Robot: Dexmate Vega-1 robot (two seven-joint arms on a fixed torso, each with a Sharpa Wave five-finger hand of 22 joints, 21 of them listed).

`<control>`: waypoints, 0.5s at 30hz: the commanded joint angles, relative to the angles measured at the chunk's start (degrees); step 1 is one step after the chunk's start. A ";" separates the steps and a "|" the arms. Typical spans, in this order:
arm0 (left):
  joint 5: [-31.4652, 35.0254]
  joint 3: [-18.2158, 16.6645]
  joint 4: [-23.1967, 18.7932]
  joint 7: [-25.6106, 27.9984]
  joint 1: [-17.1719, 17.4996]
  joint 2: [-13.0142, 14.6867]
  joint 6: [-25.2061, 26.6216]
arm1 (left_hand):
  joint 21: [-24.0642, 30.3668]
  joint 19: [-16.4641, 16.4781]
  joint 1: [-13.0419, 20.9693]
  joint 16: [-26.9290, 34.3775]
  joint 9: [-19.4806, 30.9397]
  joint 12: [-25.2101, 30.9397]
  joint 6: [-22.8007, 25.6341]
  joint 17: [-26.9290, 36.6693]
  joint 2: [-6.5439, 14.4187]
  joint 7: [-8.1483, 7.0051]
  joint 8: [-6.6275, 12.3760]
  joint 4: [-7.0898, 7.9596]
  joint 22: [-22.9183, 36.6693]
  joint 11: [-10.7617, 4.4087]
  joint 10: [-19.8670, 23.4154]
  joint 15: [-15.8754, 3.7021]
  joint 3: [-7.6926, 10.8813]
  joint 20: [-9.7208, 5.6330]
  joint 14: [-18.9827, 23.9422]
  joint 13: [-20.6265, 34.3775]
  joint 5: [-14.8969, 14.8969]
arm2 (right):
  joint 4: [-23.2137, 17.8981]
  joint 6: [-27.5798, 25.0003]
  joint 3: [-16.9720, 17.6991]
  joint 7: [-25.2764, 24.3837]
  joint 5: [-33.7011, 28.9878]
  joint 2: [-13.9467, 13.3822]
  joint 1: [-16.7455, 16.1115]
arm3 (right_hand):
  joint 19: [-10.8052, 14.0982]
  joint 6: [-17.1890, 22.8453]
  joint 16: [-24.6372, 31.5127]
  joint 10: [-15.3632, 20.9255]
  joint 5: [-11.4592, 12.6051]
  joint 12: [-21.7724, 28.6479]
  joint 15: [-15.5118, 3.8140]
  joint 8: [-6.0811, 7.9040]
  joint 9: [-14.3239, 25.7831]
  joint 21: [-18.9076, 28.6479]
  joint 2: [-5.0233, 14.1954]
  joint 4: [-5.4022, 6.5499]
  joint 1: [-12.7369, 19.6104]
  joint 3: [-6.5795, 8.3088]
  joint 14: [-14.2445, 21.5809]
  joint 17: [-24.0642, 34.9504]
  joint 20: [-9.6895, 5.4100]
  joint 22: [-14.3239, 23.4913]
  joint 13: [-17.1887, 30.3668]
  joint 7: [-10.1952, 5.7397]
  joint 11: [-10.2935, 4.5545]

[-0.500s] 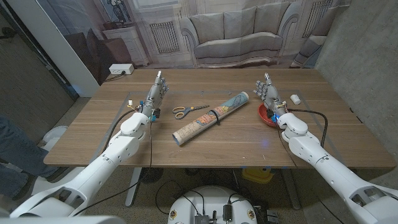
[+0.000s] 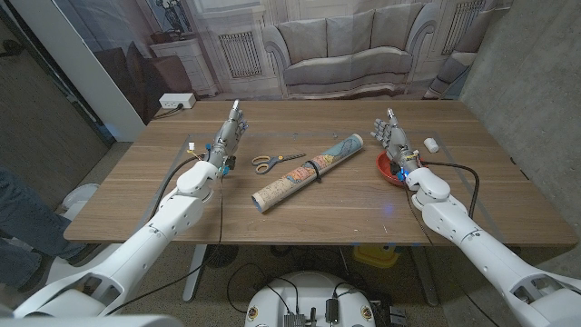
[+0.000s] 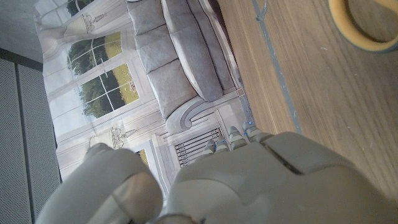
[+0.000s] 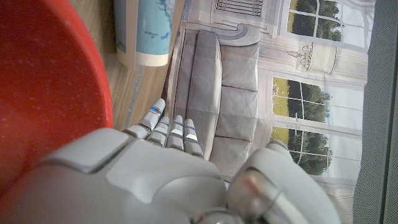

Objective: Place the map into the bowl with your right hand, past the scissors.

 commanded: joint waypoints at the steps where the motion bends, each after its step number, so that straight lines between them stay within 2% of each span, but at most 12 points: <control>1: 0.43 0.55 0.78 -0.90 -1.39 -0.44 -0.01 | 0.40 -0.03 0.39 0.57 0.28 0.47 0.29 0.14 0.19 -0.15 0.22 -0.03 0.30 -0.08 0.14 0.27 0.10 -1.93 -1.49 0.12 0.30 | -2.66 0.90 0.52 -1.04 -0.97 -1.07 -1.34 | 0.38 0.41 0.27 0.55 0.26 0.29 -0.03 0.30 0.08 -0.26 0.07 -0.06 0.67 0.02 0.42 0.15 -2.43 0.28 0.10 -0.02 0.05; 15: 0.34 0.88 1.84 -1.15 -1.74 -0.88 0.19 | 0.41 0.10 0.69 0.64 0.27 0.57 0.80 0.13 0.47 -0.07 0.37 -0.17 0.30 -0.24 0.49 0.23 0.08 -1.82 -1.03 0.13 0.46 | -4.85 1.21 0.43 -1.04 -2.26 -1.84 -0.39 | 0.77 0.56 0.25 0.61 0.35 0.27 -0.02 0.29 0.08 -0.65 0.22 -0.23 0.94 -0.01 0.66 0.14 -2.55 0.30 0.11 -0.23 -0.19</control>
